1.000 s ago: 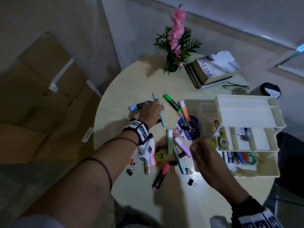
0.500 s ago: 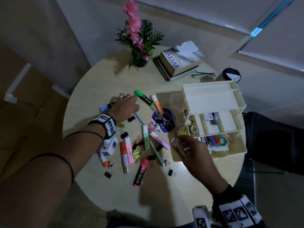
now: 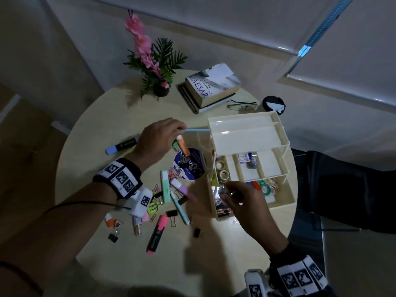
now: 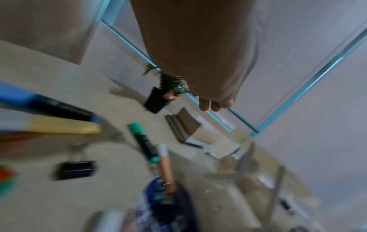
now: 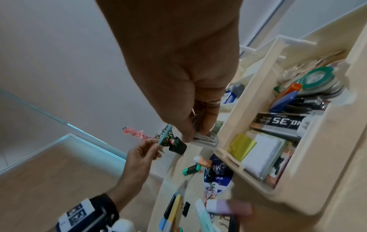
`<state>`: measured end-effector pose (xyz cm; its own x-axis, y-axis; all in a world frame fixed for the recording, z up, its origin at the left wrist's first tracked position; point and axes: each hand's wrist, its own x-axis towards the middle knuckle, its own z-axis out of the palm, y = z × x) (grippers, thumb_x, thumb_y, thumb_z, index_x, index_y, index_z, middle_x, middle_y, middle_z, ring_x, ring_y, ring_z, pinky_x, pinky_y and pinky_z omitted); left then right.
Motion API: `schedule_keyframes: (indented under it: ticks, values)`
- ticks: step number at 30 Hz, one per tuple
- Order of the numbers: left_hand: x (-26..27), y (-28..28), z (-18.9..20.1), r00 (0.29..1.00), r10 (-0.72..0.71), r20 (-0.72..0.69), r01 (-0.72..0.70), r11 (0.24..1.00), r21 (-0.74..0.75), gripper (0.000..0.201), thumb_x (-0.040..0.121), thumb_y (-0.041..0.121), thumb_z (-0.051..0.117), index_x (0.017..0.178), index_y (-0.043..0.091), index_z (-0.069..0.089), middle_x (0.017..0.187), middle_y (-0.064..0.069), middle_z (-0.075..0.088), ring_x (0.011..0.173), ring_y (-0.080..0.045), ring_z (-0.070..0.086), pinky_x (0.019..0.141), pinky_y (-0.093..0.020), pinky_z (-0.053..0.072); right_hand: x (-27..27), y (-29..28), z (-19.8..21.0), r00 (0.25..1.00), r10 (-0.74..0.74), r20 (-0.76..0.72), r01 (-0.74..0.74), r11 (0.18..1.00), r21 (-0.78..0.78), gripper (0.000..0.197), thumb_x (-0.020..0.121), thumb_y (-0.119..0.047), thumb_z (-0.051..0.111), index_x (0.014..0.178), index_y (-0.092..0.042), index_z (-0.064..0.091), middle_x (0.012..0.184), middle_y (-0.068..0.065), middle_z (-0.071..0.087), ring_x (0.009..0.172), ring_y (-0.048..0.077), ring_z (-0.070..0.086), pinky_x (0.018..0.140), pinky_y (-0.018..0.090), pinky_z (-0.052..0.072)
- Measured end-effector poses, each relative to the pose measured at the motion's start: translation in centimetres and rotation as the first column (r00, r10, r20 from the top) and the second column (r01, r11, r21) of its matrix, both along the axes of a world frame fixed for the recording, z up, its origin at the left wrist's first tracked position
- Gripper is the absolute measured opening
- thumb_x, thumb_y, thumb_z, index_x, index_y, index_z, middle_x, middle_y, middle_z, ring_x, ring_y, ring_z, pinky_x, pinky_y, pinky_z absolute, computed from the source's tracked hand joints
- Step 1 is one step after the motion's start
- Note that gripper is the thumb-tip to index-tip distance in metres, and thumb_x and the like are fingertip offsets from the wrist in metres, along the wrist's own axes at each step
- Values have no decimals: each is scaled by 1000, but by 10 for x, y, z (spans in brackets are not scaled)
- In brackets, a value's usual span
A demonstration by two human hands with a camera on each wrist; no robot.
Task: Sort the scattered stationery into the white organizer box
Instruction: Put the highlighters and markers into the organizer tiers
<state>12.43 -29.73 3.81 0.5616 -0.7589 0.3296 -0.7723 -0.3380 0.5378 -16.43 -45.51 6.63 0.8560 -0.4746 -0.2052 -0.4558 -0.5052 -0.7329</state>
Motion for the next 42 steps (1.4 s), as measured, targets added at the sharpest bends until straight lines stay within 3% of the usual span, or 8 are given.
schedule_keyframes:
  ticks: [4,10,18,24,29,36,39,42]
  values:
    - [-28,-79,42,999,-30,-16,28,994,-108,25,101,1,59,122,8,70,114,-9,70,97,-26,68,81,-35,56,-11,-34,1,999,29,40,-28,999,-33,20,98,-22,73,118,-21,74,98,-13,75,87,3,72,79,32,60]
    - [-46,-169,38,993,0,-118,9,997,77,20,92,0,68,106,11,78,102,-8,71,95,-29,66,83,-46,57,-41,-84,12,998,14,62,-12,1000,-28,27,97,-21,74,125,-22,73,104,-12,72,91,0,70,83,29,61]
    - [-53,-188,30,986,161,-32,-151,966,212,11,89,7,76,92,14,83,88,-6,78,85,-29,71,75,-38,57,-92,-132,-1,999,-35,-5,35,999,-24,31,91,-19,81,122,-22,76,94,-17,75,77,2,71,73,35,62]
    - [-57,-191,34,985,147,-88,-125,969,214,9,89,7,77,92,14,83,92,-3,79,85,-21,72,79,-34,58,-103,-148,-27,1000,16,-20,-17,1000,-23,28,97,-14,73,124,-18,73,108,-2,78,96,11,73,87,39,62]
    - [-60,-195,35,985,159,-72,-136,959,248,13,90,8,74,91,17,83,92,-1,81,85,-22,74,84,-36,59,-90,-143,-28,989,141,-37,-141,990,-16,29,97,-4,69,118,-22,74,95,-19,68,84,-13,65,72,5,47]
    - [-82,-171,40,978,202,-42,-192,966,171,20,92,6,65,102,14,80,102,-4,78,91,-25,71,85,-38,57,-59,-141,-61,929,336,-155,-340,940,1,21,92,-8,75,111,-18,78,100,-3,79,90,12,73,84,34,60]
    - [-97,-148,34,983,183,-6,-180,969,167,21,92,9,63,106,17,76,108,-2,73,98,-27,66,89,-41,50,-50,-141,-66,843,459,-280,-477,879,5,31,89,8,66,105,-14,81,101,2,80,89,11,70,73,5,48]
    - [-110,-123,23,982,190,0,-187,967,173,22,92,9,62,107,20,73,112,-2,68,105,-27,62,91,-43,47,-43,-140,-68,793,509,-333,-536,844,13,37,91,11,62,114,-11,79,109,5,79,93,9,66,69,-3,39]
